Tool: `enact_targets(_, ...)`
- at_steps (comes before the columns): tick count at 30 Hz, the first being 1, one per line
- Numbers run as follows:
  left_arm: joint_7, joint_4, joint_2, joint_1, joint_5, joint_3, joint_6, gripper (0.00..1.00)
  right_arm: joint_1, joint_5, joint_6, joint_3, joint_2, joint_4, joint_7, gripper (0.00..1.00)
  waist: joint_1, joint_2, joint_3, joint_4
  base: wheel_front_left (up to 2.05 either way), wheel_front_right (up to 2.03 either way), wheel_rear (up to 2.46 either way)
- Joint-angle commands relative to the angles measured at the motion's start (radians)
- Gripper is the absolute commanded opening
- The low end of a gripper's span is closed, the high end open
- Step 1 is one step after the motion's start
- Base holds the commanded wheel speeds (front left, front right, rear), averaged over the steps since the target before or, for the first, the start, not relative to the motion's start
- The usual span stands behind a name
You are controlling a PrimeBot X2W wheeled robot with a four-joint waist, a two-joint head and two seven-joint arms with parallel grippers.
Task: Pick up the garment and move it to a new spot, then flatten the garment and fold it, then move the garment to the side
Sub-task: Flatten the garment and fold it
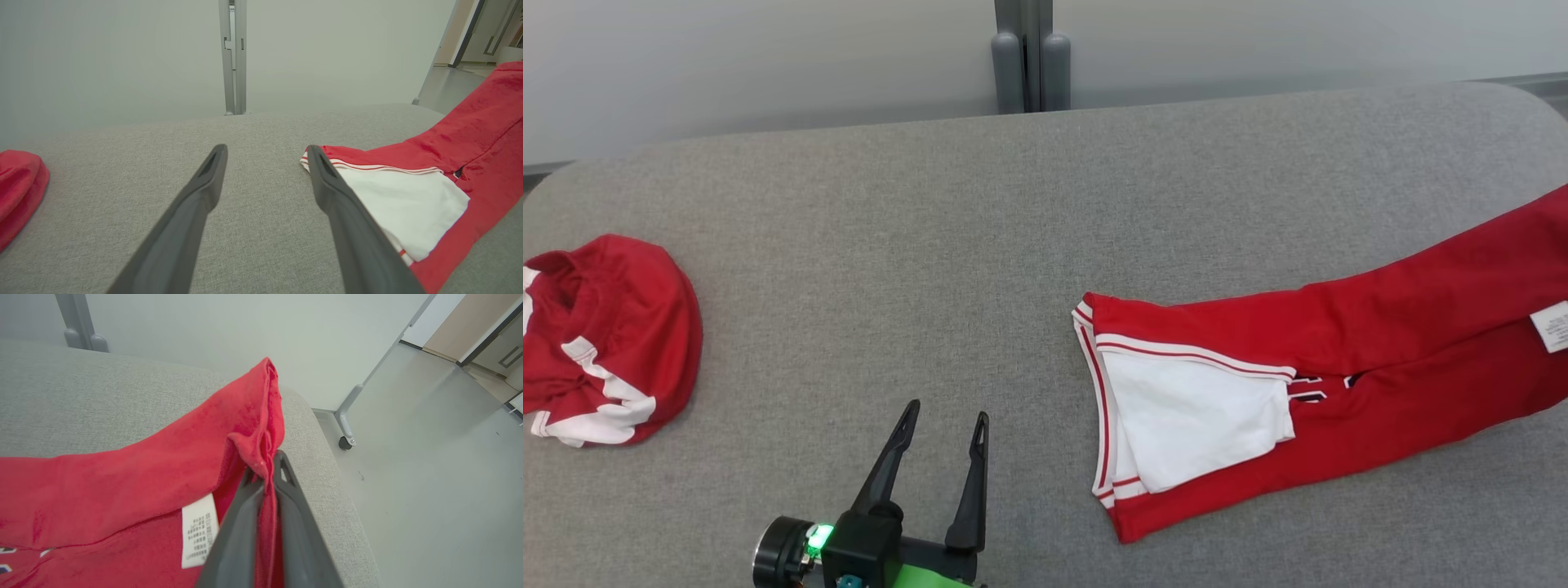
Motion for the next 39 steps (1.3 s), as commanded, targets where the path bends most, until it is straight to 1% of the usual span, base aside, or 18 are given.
enact_targets(1,-0.003,0.005,0.001,-0.003,-0.010,-0.006,0.005,1.00,0.031,-0.019,-0.002,-0.007,0.026,-0.057,0.023,0.00,0.0000,0.0000,-0.051,0.013,0.00,0.00,0.00)
enact_targets(6,-0.003,0.012,0.001,0.022,-0.020,-0.019,0.013,1.00,0.118,-0.082,-0.002,0.003,0.120,-0.270,0.115,0.00,0.0000,0.0000,-0.100,0.059,0.00,0.00,0.00)
enact_targets(8,-0.003,0.014,0.001,0.030,-0.021,-0.021,0.014,1.00,0.157,-0.103,-0.002,0.027,0.170,-0.353,0.148,0.00,0.0000,0.0000,-0.113,0.084,0.00,0.00,0.00)
enact_targets(13,-0.003,0.015,0.001,0.033,-0.014,-0.025,0.009,1.00,0.204,-0.129,-0.002,0.100,0.261,-0.461,0.191,0.00,0.0000,0.0000,-0.120,0.141,0.00,0.00,0.00)
enact_targets(16,-0.003,0.015,0.001,0.034,-0.011,-0.024,0.005,1.00,0.215,-0.132,-0.002,0.149,0.303,-0.476,0.202,0.00,0.0000,0.0000,-0.119,0.173,0.00,0.00,0.00)
enact_targets(20,-0.003,0.015,0.001,0.032,-0.008,-0.023,0.001,1.00,0.218,-0.131,-0.002,0.206,0.358,-0.457,0.208,0.00,0.0000,0.0000,-0.114,0.202,0.00,0.00,0.00)
enact_targets(24,-0.003,0.016,0.001,0.026,-0.008,-0.025,-0.002,1.00,0.211,-0.132,-0.002,0.271,0.390,-0.404,0.204,0.00,0.0000,0.0000,-0.109,0.226,0.00,0.00,0.00)
enact_targets(31,-0.003,0.018,0.001,0.022,-0.011,-0.024,0.001,1.00,0.201,-0.105,-0.002,0.346,0.414,-0.309,0.215,0.00,0.0000,0.0000,-0.104,0.244,0.00,0.00,0.00)
enact_targets(32,-0.003,0.017,0.001,0.022,-0.016,-0.023,0.005,1.00,0.198,-0.084,-0.002,0.355,0.421,-0.294,0.207,0.57,0.0000,0.0000,-0.103,0.244,0.00,0.00,0.00)
enact_targets(33,-0.003,0.016,0.001,0.023,-0.018,-0.024,0.008,1.00,0.193,-0.073,-0.002,0.355,0.427,-0.290,0.199,1.00,0.0000,0.0000,-0.103,0.243,0.00,0.00,0.00)
enact_targets(37,-0.003,0.011,0.001,0.029,-0.025,-0.025,0.014,1.00,0.187,-0.037,-0.002,0.363,0.437,-0.307,0.187,1.00,0.0000,0.0000,-0.102,0.227,0.00,0.00,0.00)
enact_targets(39,-0.003,0.009,0.001,0.030,-0.029,-0.024,0.017,1.00,0.180,-0.023,-0.002,0.352,0.427,-0.334,0.170,1.00,0.0000,0.0000,-0.102,0.214,0.00,0.00,0.00)
